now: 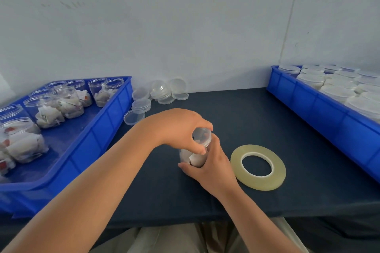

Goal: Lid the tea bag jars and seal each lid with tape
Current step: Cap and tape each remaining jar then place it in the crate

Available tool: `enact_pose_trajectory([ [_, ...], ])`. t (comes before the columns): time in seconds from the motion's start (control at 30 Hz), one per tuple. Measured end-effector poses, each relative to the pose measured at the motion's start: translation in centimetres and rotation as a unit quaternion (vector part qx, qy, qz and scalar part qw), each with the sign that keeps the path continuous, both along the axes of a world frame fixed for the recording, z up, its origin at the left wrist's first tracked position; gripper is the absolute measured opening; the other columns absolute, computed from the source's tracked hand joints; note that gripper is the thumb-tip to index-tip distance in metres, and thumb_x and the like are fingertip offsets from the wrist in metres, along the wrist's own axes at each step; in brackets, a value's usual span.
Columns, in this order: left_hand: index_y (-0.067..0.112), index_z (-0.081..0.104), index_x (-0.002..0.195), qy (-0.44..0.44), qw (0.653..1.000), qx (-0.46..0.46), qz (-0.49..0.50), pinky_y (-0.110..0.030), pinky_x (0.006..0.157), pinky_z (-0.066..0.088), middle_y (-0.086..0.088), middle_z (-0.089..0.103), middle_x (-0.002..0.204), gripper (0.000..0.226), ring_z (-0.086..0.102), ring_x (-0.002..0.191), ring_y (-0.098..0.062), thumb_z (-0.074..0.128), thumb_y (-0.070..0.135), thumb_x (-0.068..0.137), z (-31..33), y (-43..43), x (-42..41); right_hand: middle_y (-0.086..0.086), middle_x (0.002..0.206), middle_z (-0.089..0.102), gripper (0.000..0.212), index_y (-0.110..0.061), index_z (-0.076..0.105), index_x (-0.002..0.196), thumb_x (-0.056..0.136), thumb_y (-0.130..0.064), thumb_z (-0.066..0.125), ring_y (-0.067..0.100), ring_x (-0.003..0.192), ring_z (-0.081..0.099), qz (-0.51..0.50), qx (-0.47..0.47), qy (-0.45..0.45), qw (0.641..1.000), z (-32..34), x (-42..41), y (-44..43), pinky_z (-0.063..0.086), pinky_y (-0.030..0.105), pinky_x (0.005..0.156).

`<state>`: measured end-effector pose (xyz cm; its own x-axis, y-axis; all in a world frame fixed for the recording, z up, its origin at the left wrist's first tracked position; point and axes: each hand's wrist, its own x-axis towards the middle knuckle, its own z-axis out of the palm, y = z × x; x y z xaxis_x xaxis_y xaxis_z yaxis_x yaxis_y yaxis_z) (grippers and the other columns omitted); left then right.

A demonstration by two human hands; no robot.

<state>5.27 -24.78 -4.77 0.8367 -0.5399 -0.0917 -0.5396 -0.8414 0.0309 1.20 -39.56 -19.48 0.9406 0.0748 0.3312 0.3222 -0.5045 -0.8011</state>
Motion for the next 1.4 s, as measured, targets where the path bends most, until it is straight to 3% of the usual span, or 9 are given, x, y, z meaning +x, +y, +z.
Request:
enact_pose_trajectory([
  [0.23,0.041,0.049,0.129,0.043,0.998,-0.022,0.032,-0.038,0.083,0.048,0.017,0.052,0.132,0.046,0.054,0.117,-0.017,0.06,0.063,0.089,-1.6,-1.9,-1.3,-0.028,0.116,0.06,0.091,-0.042,0.028,0.144,0.07,-0.071,0.073,-0.003,0.097,0.061,-0.012,-0.036,0.021,0.999,0.0,0.3,0.3,0.053,0.022,0.077],
  [0.33,0.033,0.055,0.118,-0.146,0.979,-0.053,0.13,-0.041,0.085,0.048,0.01,0.057,0.124,0.058,0.055,0.111,-0.02,0.042,0.082,0.09,-5.4,-4.2,-2.7,-0.024,0.109,0.052,0.063,-0.04,0.043,0.132,0.076,-0.069,0.042,-0.001,0.08,0.053,-0.022,-0.149,-0.023,0.988,0.4,0.6,0.8,0.039,0.018,0.064],
  [0.43,0.024,0.063,0.124,-0.25,0.941,-0.088,0.209,-0.039,0.078,0.052,0.004,0.064,0.114,0.075,0.062,0.099,-0.023,0.028,0.082,0.091,-7.1,-4.8,-2.8,-0.026,0.096,0.051,0.042,-0.043,0.046,0.114,0.078,-0.064,0.048,-0.005,0.08,0.057,-0.005,-0.111,-0.032,0.993,0.7,0.6,0.7,0.039,0.015,0.057],
  [0.53,0.027,0.067,0.109,-0.262,0.942,-0.118,0.173,-0.038,0.074,0.052,0.007,0.065,0.102,0.053,0.06,0.091,-0.02,0.036,0.07,0.099,-7.0,-4.4,-1.8,-0.031,0.091,0.052,0.056,-0.04,0.048,0.122,0.073,-0.067,0.055,-0.013,0.082,0.056,-0.003,-0.092,-0.042,0.995,0.7,0.6,0.3,0.038,0.01,0.058],
  [0.77,0.038,0.073,0.09,-0.078,0.948,-0.295,-0.093,-0.039,0.091,0.054,0.022,0.071,0.108,0.007,0.067,0.109,-0.006,0.069,0.042,0.093,-5.4,0.3,-1.3,-0.02,0.118,0.069,0.081,-0.042,0.048,0.137,0.068,-0.051,0.09,0.002,0.108,0.068,0.073,0.022,0.052,0.996,0.7,0.3,-1.0,0.06,0.038,0.09],
  [0.97,0.053,0.064,0.136,-0.082,0.956,-0.279,-0.046,-0.018,0.116,0.03,0.032,0.051,0.15,0.052,0.034,0.143,0.014,0.061,0.073,0.088,-5.2,1.5,-1.6,-0.022,0.119,0.063,0.076,-0.038,0.048,0.132,0.07,-0.052,0.09,0.004,0.109,0.065,0.069,0.025,0.033,0.997,0.6,0.0,-0.4,0.059,0.04,0.09],
  [1.23,0.044,0.029,0.163,0.044,0.977,-0.159,0.132,-0.039,0.12,0.03,0.019,0.026,0.17,0.079,0.019,0.159,-0.01,0.039,0.078,0.092,-3.6,-0.3,-4.0,-0.029,0.118,0.057,0.072,-0.044,0.046,0.133,0.072,-0.064,0.078,-0.001,0.104,0.061,0.042,-0.037,-0.01,0.998,0.4,-0.2,0.3,0.056,0.026,0.079],
  [1.33,0.036,0.062,0.123,-0.087,0.966,-0.093,0.223,-0.044,0.096,0.045,0.008,0.057,0.13,0.068,0.052,0.124,-0.022,0.033,0.087,0.089,-4.7,-4.5,-4.4,-0.028,0.108,0.049,0.054,-0.041,0.05,0.129,0.08,-0.056,0.067,0.004,0.087,0.057,0.036,-0.12,-0.067,0.99,0.7,-0.2,0.7,0.053,0.027,0.068],
  [1.4,0.037,0.06,0.091,-0.2,0.952,-0.103,0.208,-0.035,0.077,0.043,0.015,0.059,0.1,0.051,0.058,0.094,-0.014,0.041,0.084,0.09,-5.6,-5.3,-4.2,-0.027,0.1,0.053,0.049,-0.043,0.048,0.124,0.08,-0.055,0.068,0.004,0.079,0.059,0.047,-0.106,-0.058,0.992,0.8,-0.2,0.4,0.051,0.026,0.063],
])
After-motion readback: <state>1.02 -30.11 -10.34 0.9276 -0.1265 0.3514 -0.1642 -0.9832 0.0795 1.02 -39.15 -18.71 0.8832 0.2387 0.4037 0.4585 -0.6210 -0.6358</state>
